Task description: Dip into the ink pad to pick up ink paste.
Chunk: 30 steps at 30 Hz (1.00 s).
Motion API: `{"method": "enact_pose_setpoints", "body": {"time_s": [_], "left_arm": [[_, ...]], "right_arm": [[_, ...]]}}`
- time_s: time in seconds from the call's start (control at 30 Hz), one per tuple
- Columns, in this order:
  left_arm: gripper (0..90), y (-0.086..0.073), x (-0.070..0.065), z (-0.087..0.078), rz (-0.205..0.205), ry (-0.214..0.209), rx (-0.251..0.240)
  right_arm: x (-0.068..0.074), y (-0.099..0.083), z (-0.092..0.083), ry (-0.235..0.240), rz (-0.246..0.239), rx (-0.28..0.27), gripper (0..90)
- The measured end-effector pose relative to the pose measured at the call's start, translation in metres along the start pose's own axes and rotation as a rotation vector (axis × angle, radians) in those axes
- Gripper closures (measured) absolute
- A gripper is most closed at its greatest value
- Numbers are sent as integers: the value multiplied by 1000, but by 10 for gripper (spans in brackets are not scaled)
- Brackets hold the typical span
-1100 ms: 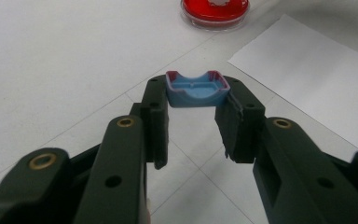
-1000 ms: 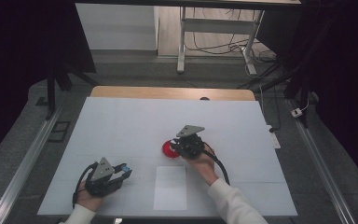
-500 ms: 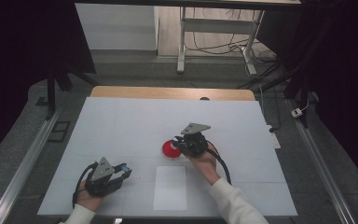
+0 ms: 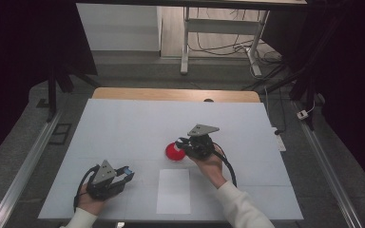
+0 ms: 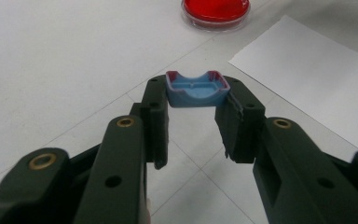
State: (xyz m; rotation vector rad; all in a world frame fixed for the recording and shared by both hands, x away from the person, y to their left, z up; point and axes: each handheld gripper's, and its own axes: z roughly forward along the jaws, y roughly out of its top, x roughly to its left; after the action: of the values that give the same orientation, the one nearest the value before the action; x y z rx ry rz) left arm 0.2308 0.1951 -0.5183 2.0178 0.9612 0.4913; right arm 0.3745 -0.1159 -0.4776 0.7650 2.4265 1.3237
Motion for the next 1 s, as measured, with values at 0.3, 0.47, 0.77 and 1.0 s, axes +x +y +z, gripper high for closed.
{"method": "enact_pose_setpoints", "body": {"time_s": [0.3, 0.47, 0.77, 1.0], "left_arm": [[647, 0, 0, 0, 0, 1, 0], [647, 0, 0, 0, 0, 2, -1], [647, 0, 0, 0, -1, 2, -2], [647, 0, 0, 0, 1, 2, -1]], "right_arm": [[-1, 2, -10, 13, 19, -25, 752], [0, 2, -14, 21, 21, -32, 752], [4, 3, -25, 44, 17, -49, 752], [6, 1, -33, 60, 16, -59, 752]]}}
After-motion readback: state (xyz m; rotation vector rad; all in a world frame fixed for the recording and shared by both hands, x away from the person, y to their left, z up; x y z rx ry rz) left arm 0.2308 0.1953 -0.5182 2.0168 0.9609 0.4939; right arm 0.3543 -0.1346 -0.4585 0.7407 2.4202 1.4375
